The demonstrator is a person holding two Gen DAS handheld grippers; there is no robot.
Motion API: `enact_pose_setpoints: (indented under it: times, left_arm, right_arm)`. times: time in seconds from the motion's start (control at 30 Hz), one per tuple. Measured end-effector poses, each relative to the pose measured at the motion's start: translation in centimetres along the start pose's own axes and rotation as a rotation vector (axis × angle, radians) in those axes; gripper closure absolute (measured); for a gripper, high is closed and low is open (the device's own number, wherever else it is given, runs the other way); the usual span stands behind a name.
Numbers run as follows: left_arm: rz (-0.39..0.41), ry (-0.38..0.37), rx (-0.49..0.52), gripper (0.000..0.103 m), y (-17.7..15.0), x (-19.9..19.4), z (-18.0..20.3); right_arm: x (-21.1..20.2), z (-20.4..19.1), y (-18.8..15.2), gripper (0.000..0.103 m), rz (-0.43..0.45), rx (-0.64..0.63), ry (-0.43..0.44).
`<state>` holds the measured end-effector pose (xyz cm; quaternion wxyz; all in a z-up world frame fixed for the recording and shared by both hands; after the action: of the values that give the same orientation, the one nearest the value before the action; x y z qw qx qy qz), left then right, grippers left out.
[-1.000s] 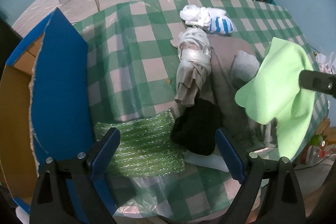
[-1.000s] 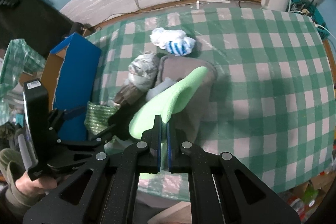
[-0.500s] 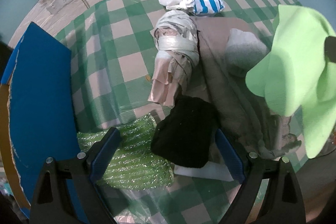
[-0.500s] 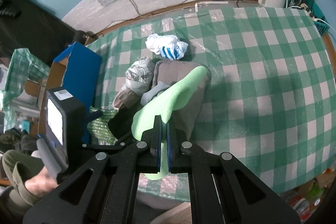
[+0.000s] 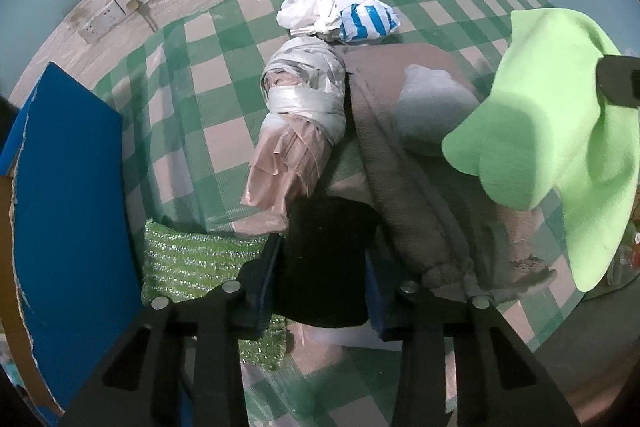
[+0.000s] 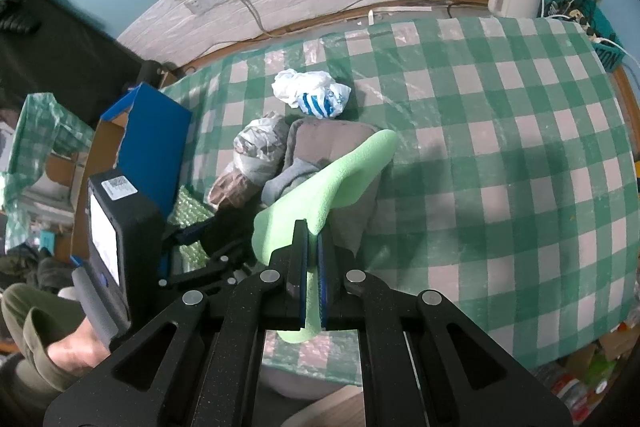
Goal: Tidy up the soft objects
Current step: 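Grasp the black sock with the left gripper while the right holds the cloth, then carry the black sock and green cloth over the cardboard box with both tools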
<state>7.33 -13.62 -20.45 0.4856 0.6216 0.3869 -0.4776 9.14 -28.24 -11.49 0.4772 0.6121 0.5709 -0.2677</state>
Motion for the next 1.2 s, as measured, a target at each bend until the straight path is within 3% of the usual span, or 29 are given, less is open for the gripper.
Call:
enact_pose_setpoints:
  times: [0.8,1.2]
  left_arm:
    - [0.113,-0.106,-0.11,0.07,0.2,-6.7,-2.6]
    - [0.189,-0.094,-0.165,0.07,0.2,-10.6,-5.2]
  right_arm:
    - [-2.5,-2.6,1.1,0.099,0.068,-0.043,0.013]
    - [-3.3,-5.1,1.9,0.099,0.092,-0.072,0.021]
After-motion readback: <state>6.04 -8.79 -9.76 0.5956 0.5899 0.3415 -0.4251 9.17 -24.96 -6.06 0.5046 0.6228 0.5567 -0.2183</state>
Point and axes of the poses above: each gripper's, at about its wrist camera, not at the fingertips, and x roughly the way its jaws point, z to its right, y to its top, the point moved 3 cm from there along x, roughly the way its jaws point, and after that the axes turned 1 degree about -z, right-handed, at the moved point
